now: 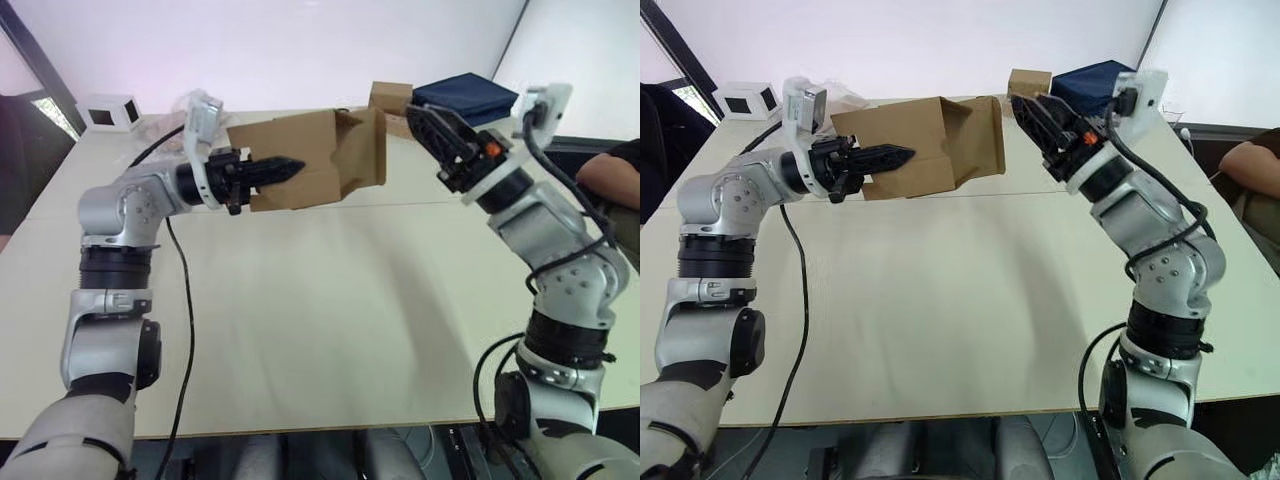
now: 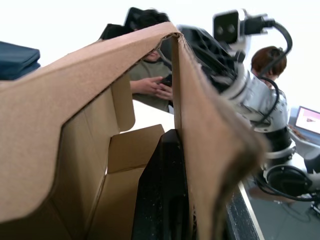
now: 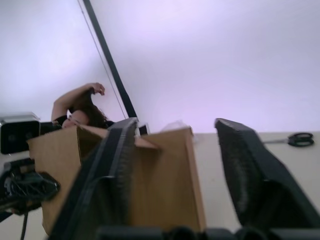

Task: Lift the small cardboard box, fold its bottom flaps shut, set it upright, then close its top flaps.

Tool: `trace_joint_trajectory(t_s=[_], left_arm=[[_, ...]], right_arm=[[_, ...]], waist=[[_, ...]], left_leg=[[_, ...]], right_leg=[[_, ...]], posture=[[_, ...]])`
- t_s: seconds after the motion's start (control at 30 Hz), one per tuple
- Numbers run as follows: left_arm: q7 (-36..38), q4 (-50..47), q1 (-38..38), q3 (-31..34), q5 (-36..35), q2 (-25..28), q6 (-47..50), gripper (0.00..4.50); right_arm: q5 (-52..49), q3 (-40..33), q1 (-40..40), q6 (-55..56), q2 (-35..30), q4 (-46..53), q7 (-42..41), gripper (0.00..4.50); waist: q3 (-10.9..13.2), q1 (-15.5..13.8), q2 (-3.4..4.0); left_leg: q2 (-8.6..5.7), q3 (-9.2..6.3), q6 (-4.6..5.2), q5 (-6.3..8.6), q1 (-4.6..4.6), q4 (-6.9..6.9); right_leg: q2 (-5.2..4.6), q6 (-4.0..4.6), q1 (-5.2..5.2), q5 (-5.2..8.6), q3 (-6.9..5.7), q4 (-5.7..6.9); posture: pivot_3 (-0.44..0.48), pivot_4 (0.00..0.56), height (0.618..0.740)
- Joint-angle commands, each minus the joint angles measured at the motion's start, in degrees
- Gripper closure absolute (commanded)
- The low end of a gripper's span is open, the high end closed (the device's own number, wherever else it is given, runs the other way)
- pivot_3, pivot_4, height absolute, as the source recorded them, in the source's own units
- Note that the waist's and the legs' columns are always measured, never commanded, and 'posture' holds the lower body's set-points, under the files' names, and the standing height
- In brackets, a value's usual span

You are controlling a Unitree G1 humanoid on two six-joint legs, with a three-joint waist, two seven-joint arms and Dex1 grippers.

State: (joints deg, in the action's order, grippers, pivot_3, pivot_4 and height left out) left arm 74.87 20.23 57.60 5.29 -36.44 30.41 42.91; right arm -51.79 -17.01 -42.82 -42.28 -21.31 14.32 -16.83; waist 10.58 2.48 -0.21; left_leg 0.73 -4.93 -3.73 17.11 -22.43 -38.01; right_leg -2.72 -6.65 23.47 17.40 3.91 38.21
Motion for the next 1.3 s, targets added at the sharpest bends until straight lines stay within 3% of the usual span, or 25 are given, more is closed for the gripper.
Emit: trace_joint_trajectory(t_s=[0.03, 0.1, 0.8, 1.3], left_arm=[[0.75, -1.32, 2.35, 0.55, -0.25, 0.63, -1.86, 4.50], [0.96, -1.33, 2.36, 0.48, -0.43, 0.69, -1.88, 4.50], [1.31, -3.32, 2.06, 0.32, -1.89, -0.83, 0.44, 4.50], [0.60, -2.94, 1.95, -0.15, -1.11, -1.35, 0.05, 4.50]], right_arm=[[0.64, 1.34, -2.58, 2.30, -0.07, -0.01, -2.51, 3.71], [0.40, 2.23, -2.88, 1.90, -0.35, 0.12, -3.39, 4.47], [3.19, 10.57, -0.91, 0.91, 1.72, 2.70, -6.93, 4.49], [1.74, 10.52, -0.53, -0.12, 4.24, 3.84, -5.76, 4.49]], waist=[[0.00, 0.24, 0.00], [0.00, 0.27, 0.01], [0.01, 0.34, 0.01], [0.01, 0.32, 0.01]], left_leg=[[0.00, 0.01, 0.00, 0.00, 0.00, 0.00], [0.00, 0.00, 0.01, 0.00, 0.00, 0.00], [0.00, -0.02, 0.05, 0.03, 0.00, 0.00], [0.00, -0.03, 0.04, 0.02, 0.00, 0.00]], right_leg=[[0.00, 0.00, 0.00, 0.00, 0.00, 0.00], [0.00, 0.00, 0.01, 0.00, 0.00, -0.01], [0.00, 0.00, 0.01, 0.00, 0.00, 0.00], [0.00, 0.00, 0.01, 0.00, 0.00, 0.00]], posture=[[0.000, 0.150, 0.740], [0.000, 0.150, 0.740], [0.000, 0.150, 0.740], [0.000, 0.150, 0.740]])
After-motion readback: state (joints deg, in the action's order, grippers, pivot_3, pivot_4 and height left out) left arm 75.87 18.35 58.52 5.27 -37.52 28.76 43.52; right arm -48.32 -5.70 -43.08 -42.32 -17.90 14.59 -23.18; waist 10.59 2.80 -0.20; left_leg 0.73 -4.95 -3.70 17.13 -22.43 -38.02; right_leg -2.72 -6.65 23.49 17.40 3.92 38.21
